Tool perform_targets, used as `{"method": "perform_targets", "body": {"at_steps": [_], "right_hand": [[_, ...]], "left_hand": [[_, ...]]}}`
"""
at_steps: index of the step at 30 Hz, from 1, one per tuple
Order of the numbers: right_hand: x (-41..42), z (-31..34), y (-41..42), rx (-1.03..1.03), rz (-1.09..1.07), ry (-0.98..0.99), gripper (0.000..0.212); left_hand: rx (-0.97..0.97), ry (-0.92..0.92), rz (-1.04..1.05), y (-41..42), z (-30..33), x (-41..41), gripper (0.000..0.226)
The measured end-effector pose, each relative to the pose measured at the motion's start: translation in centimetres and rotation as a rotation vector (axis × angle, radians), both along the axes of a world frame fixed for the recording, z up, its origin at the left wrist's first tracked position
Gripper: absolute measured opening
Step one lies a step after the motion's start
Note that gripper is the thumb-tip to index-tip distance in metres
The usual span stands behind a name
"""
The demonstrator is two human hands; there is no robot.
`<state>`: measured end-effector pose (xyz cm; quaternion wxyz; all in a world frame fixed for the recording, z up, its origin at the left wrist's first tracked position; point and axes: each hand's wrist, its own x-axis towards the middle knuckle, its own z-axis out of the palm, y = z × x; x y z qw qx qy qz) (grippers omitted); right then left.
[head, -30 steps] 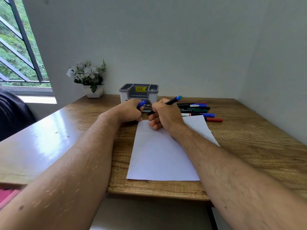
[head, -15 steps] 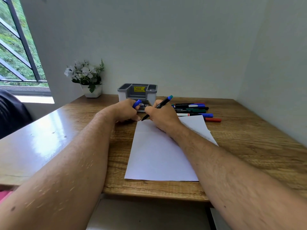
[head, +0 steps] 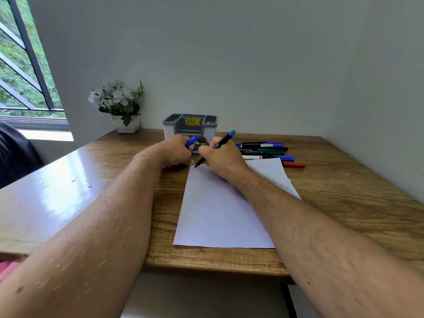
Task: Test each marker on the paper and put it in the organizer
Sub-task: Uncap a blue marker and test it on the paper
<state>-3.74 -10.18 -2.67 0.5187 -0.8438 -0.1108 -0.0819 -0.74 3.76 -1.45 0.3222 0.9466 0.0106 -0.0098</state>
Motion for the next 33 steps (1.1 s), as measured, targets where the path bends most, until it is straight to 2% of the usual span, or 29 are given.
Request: {"method": "perform_targets", "body": {"at_steps": [18, 27, 30, 33], "right_hand": [[0.04, -0.12, -0.08, 0.004, -0.028, -0.015, 0.021], [0.27, -0.14, -0.16, 0.023, -0.045, 0.016, 0.019], [0.19, 0.19, -0.37, 0.098, -0.049, 0.031, 0.018], [0.47, 0.74, -0.9, 0.279, -0.079, 0.045, 0.017]], "left_hand": [[0.02, -0.012, -0.001, -0.04, -0.06, 0.17, 0.034], [0.037, -0.025, -0.018, -0.21, 0.2, -0.1, 0.022], [0.046, -0.026, -0.025, -0.43, 0.39, -0.29, 0.023], [-0.02, -0.082, -0.05, -0.46, 0.49, -0.48, 0.019]]}}
